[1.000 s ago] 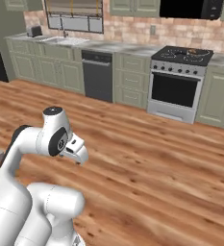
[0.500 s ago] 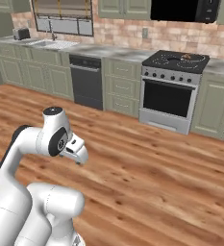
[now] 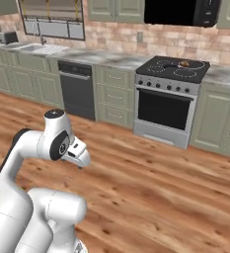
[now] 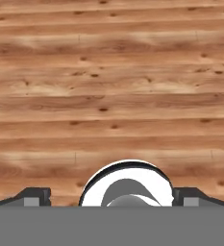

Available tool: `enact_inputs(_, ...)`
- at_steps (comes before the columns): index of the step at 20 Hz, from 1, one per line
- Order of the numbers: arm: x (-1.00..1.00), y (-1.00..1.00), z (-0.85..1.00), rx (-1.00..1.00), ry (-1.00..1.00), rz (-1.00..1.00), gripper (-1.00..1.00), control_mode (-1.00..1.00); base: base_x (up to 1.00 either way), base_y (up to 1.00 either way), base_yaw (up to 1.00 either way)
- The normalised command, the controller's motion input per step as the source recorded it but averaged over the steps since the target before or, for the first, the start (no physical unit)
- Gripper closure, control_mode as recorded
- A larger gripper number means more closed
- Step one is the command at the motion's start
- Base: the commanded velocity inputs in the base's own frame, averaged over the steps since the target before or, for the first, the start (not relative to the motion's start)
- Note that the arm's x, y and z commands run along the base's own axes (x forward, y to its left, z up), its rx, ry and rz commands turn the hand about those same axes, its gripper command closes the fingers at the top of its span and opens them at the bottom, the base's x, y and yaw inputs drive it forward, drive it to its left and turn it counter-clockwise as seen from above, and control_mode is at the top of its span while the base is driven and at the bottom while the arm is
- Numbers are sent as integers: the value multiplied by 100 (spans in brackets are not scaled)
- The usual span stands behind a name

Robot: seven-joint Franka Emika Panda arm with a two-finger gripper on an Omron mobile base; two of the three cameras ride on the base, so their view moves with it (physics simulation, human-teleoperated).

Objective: Take the chicken drumsticks from the pan and place one on each plate on the dining counter.

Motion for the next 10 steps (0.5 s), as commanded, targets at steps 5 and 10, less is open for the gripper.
enact_inputs(5,0,0,0,0,0,0,-100,100,61,-34,-9)
enact_inputs(10,0,0,0,0,0,0,-100,100,54,-29,-19)
